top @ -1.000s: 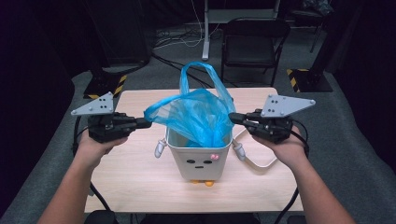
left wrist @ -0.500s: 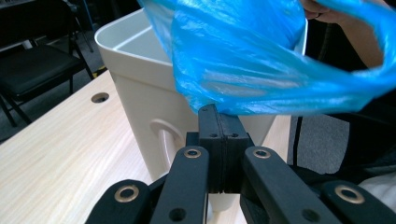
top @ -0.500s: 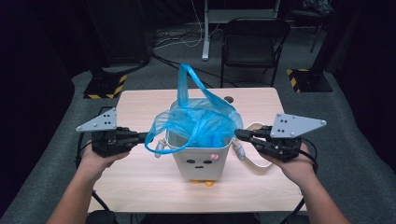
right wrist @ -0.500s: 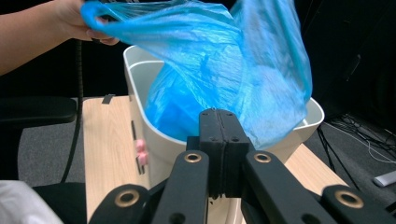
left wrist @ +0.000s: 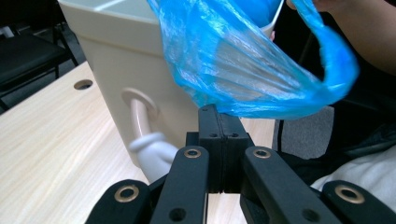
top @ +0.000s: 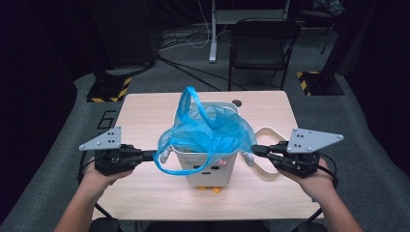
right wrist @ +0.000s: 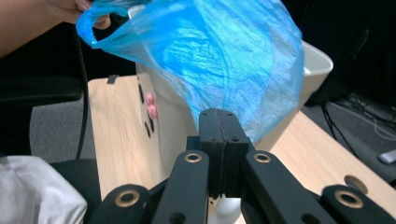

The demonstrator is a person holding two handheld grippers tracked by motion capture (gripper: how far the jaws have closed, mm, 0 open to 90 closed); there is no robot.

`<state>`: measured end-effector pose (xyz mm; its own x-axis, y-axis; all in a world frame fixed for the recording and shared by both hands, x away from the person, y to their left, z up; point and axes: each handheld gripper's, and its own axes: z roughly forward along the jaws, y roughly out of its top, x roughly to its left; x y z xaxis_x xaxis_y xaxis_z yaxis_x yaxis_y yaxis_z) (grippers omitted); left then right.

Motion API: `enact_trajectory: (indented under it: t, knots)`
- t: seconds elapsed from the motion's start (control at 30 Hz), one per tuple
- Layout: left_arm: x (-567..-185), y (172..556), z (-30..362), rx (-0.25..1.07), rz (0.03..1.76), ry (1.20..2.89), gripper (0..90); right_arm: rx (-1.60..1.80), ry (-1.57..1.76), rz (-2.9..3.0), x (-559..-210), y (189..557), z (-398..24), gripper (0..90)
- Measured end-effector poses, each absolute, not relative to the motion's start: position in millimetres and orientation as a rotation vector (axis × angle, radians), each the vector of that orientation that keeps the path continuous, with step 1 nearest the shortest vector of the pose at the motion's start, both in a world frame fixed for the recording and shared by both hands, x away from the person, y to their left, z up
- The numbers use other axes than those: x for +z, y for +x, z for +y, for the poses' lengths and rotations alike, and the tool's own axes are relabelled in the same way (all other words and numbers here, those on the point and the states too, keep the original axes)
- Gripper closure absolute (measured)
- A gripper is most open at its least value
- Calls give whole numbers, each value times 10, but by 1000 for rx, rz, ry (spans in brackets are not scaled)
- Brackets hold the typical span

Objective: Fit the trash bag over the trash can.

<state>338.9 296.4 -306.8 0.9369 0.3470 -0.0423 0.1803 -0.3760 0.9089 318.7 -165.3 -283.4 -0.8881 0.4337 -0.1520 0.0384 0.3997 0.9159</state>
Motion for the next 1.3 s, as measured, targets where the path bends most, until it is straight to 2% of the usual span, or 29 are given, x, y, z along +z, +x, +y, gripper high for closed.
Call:
enact_trajectory:
  t: [0.43, 0.7, 1.1, 1.23, 1.3]
  knots:
    - [-3173, 3380, 3014, 164, 401, 1960, 889, 1469, 478, 2321, -2953, 3270, -1732, 900]
    - [-2996, 3397, 3223, 185, 448, 1925, 659, 1467, 483, 2317, -2935, 3285, -1747, 900]
    - [-2633, 3470, 3162, 229, 453, 1898, 502, 1477, 514, 2308, -2924, 3329, -1797, 894]
    - [-2589, 3558, 2968, 204, 431, 1915, 458, 1501, 508, 2319, -2893, 3301, -1776, 775]
    - [-2586, 3589, 2887, 196, 412, 1934, 462, 1513, 509, 2313, -2867, 3271, -1775, 744]
